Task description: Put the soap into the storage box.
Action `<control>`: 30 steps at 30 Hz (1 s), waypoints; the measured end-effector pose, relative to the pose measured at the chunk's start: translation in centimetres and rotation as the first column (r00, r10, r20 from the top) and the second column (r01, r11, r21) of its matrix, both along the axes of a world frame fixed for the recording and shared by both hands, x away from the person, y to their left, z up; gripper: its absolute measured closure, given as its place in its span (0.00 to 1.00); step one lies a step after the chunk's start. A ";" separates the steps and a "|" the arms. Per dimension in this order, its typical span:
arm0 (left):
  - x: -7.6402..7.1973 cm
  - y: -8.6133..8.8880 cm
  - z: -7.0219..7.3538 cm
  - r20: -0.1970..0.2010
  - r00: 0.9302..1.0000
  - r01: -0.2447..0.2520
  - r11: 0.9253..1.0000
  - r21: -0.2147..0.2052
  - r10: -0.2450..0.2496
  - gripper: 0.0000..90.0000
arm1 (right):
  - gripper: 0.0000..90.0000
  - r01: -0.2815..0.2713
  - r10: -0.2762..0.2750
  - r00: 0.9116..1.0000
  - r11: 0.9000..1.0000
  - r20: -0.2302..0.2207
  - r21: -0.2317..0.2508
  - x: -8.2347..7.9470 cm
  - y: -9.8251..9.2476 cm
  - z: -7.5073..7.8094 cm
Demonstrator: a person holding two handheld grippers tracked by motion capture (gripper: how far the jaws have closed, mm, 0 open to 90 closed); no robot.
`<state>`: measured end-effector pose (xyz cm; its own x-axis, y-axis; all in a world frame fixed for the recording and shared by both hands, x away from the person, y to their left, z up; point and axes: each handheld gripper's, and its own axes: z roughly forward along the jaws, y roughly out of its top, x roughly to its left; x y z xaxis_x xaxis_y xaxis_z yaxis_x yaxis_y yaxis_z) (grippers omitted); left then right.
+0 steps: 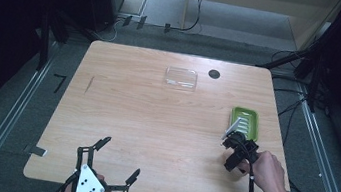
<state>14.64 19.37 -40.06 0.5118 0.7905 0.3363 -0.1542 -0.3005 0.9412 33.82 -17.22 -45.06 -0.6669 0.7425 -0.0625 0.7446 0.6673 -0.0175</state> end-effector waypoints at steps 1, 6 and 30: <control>0.0 0.0 0.0 0.000 1.000 0.000 1.000 0.000 0.000 0.00 | 0.38 0.005 -0.005 1.000 1.000 -0.001 -0.002 0.0 -0.1 0.0; 0.0 0.0 0.0 0.000 1.000 0.000 1.000 0.000 0.000 0.00 | 0.38 0.013 -0.013 1.000 1.000 -0.001 -0.001 0.2 -0.4 0.1; 0.0 0.0 0.0 0.000 1.000 0.001 1.000 0.001 -0.001 0.00 | 0.38 0.054 -0.054 0.998 0.999 0.009 -0.005 0.7 -1.8 0.4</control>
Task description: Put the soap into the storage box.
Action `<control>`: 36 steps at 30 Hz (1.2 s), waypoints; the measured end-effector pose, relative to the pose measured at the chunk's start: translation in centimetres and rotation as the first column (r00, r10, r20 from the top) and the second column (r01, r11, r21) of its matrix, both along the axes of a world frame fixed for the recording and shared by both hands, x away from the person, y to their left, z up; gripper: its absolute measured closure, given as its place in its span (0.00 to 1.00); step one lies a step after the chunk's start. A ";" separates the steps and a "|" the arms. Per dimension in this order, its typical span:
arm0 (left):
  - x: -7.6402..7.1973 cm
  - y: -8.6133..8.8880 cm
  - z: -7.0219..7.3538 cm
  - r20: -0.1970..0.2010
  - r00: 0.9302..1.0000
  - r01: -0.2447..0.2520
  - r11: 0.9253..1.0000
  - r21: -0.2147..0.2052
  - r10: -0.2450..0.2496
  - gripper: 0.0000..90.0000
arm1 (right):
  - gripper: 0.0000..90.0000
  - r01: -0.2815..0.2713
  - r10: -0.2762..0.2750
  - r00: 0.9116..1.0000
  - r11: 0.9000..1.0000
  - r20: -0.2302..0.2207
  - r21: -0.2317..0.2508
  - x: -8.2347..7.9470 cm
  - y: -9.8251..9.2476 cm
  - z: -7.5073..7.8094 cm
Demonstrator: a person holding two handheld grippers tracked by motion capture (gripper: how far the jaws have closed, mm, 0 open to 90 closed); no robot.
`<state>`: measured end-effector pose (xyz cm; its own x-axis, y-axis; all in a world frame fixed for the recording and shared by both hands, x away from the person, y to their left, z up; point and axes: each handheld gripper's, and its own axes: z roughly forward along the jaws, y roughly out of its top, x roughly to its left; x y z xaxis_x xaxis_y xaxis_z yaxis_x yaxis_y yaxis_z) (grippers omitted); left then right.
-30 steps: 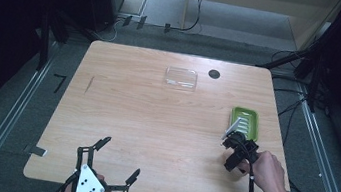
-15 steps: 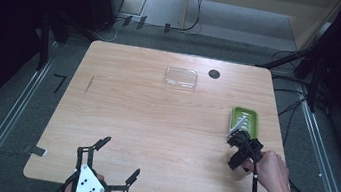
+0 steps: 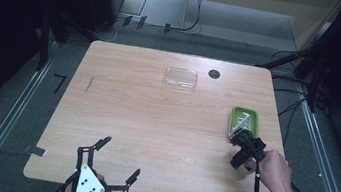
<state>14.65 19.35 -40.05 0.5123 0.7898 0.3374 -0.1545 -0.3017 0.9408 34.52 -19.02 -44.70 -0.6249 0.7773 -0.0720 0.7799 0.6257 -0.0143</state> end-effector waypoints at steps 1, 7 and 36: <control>0.0 0.0 0.0 0.000 1.000 0.001 1.000 0.001 -0.001 0.00 | 0.38 0.003 -0.003 1.000 1.000 0.002 0.002 0.0 0.0 0.0; 0.0 0.0 0.0 0.000 1.000 0.003 1.000 0.002 -0.003 0.00 | 0.38 0.010 -0.010 1.000 1.000 0.009 -0.002 0.3 -0.4 0.2; 0.0 0.0 0.0 0.000 1.000 0.004 1.000 0.000 -0.004 0.00 | 0.38 0.048 -0.049 0.997 0.999 0.064 0.019 2.0 -0.2 1.6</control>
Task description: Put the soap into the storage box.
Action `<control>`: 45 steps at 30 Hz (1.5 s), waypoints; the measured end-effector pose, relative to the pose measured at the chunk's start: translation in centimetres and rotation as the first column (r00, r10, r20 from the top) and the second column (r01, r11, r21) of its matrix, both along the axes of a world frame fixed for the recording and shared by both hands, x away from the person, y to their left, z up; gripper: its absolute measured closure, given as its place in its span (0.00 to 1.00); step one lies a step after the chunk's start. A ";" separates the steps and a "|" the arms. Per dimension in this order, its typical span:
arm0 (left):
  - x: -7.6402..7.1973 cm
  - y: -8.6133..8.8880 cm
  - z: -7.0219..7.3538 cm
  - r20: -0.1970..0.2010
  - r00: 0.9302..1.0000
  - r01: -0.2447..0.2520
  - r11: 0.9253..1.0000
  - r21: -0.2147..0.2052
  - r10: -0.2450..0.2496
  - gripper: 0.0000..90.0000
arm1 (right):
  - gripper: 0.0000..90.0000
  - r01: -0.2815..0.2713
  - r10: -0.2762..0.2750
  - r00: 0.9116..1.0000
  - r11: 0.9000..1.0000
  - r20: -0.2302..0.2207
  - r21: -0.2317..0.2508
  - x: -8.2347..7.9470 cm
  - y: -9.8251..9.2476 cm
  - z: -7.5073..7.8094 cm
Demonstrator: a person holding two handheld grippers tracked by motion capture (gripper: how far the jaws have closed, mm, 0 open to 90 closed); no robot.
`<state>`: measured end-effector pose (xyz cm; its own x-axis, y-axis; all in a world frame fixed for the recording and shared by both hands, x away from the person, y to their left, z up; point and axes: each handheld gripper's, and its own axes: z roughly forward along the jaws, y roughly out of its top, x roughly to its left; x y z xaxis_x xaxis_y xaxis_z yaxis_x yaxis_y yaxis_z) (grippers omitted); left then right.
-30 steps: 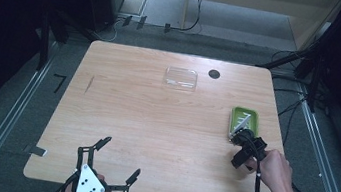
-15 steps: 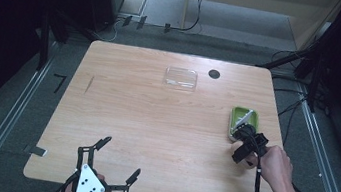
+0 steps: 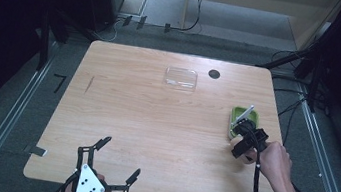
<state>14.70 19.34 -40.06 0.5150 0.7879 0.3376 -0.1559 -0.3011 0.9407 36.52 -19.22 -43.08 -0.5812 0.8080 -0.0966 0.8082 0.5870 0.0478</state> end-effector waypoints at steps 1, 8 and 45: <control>0.0 0.0 0.0 0.000 1.000 0.000 1.000 -0.001 0.000 0.00 | 0.38 0.005 -0.005 1.000 1.000 0.001 0.002 0.0 0.0 0.0; 0.0 0.0 0.0 0.000 1.000 0.000 1.000 0.000 0.000 0.00 | 0.38 0.029 -0.029 1.000 1.000 0.011 0.009 0.4 -0.3 0.3; 0.0 0.0 0.0 -0.001 1.000 -0.002 1.000 0.002 0.002 0.00 | 0.38 0.091 -0.095 0.993 0.994 0.076 0.053 3.4 -1.0 1.7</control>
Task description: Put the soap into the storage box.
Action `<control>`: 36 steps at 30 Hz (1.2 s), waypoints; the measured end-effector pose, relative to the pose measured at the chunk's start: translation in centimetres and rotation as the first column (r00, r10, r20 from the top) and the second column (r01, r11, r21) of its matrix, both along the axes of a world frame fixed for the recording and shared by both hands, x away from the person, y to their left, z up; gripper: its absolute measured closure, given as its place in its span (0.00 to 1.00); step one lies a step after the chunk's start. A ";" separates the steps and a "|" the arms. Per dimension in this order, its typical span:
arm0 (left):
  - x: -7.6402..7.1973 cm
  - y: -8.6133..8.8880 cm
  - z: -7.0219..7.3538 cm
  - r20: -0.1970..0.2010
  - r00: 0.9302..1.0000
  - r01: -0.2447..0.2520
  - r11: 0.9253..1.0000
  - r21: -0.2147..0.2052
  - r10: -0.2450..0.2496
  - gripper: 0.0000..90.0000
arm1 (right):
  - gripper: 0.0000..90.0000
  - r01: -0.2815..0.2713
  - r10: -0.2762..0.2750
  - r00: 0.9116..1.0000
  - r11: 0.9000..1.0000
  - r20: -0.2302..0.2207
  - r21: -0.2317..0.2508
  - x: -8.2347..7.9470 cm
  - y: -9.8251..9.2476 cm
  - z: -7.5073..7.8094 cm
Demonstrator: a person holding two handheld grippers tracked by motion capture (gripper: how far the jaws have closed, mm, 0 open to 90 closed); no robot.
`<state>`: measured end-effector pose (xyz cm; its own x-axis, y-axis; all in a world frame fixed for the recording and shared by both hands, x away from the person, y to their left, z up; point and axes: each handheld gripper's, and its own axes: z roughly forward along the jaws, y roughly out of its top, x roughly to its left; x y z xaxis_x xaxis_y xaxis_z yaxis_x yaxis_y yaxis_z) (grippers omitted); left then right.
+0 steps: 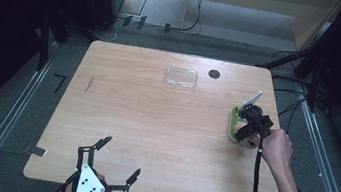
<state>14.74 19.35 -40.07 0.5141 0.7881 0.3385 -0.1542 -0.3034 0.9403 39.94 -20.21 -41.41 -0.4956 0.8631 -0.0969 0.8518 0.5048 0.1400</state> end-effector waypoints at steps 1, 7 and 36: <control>0.0 0.0 0.0 0.000 1.000 0.001 1.000 0.000 -0.001 0.00 | 0.38 0.003 -0.003 1.000 1.000 0.001 0.000 0.1 0.0 0.0; 0.0 0.0 0.0 0.000 1.000 0.001 1.000 0.000 -0.001 0.00 | 0.38 0.013 -0.013 1.000 1.000 0.012 0.009 0.6 -0.1 0.1; 0.0 0.1 0.0 -0.001 1.000 -0.003 1.000 -0.003 0.003 0.00 | 0.38 0.096 -0.099 0.994 0.993 0.046 0.068 3.6 -0.4 -0.2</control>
